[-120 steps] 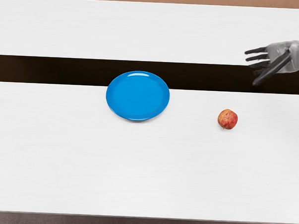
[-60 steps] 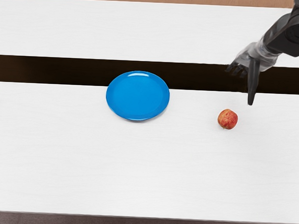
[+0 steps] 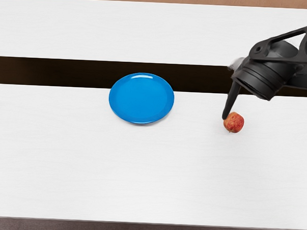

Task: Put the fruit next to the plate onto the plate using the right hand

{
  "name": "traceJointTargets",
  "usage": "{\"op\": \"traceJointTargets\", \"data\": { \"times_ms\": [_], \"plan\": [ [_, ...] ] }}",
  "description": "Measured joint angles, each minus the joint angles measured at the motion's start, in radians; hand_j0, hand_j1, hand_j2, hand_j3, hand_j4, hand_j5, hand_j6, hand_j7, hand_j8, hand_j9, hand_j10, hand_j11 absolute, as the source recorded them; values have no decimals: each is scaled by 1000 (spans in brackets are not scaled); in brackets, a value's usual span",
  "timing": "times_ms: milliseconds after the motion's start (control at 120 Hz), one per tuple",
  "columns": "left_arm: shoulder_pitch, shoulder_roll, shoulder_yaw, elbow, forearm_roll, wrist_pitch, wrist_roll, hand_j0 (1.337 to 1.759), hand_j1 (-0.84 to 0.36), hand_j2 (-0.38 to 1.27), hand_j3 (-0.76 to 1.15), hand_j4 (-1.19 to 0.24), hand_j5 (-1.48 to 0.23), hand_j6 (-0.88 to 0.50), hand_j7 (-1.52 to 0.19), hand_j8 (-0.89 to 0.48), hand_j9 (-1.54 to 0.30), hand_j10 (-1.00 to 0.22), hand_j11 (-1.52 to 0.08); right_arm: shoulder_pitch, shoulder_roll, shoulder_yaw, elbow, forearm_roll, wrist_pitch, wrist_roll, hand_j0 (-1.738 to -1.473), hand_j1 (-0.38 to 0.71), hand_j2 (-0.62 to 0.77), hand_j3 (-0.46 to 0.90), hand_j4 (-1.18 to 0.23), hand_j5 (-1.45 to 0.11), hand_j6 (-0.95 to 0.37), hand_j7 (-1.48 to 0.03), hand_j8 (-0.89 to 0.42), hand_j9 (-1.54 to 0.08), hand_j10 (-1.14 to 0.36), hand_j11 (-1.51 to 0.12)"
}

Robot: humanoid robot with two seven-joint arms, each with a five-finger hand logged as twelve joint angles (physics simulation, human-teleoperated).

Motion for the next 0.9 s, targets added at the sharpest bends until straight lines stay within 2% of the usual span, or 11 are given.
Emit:
{"op": "traceJointTargets", "data": {
  "times_ms": [117, 242, 392, 583, 750, 900],
  "plan": [
    [0, 0, 0, 0, 0, 0, 0, 1658, 339, 1, 0, -8, -11, -8, -11, -8, -11, -8, -11, -12, 27, -3, 36, 1, -85, 0, -1658, -314, -5, 0, -30, -38, -31, -38, -30, -38, -30, -38],
    [0, 0, 0, 0, 0, 1, 0, 1658, 339, 1, 0, -8, -11, -8, -11, -8, -11, -8, -11, -30, 69, -31, 54, 1, -155, 0, -1658, -261, -14, 0, -74, -96, -75, -96, -75, -96, -74, -96],
    [0, 0, 0, 0, 0, 1, 0, 1658, 339, 1, 0, -8, -11, -8, -11, -8, -11, -8, -11, -59, 125, -48, 75, 1, -180, 0, -1658, -225, -20, 0, -104, -135, -105, -135, -105, -135, -104, -135],
    [0, 0, 0, 0, 0, 0, 0, 1658, 339, 1, 0, -8, -11, -8, -11, -8, -11, -8, -11, -94, 142, -74, 78, -1, -186, 0, -1658, -154, -32, 0, -163, -212, -164, -212, -164, -212, -163, -212],
    [0, 0, 0, 0, 0, 0, 0, 1658, 339, 1, 0, -8, -11, -8, -11, -8, -11, -8, -11, -126, 143, -87, 30, -15, -187, 0, -1658, -126, -37, 0, -186, -242, -187, -242, -187, -242, -186, -242],
    [0, 0, 0, 0, 0, 0, 0, 1658, 339, 1, 0, -8, -11, -8, -11, -8, -11, -8, -11, -221, 140, -102, -58, -70, -188, 0, -1658, -115, -39, 0, -196, -254, -196, -254, -196, -254, -196, -254]
  ]
}}
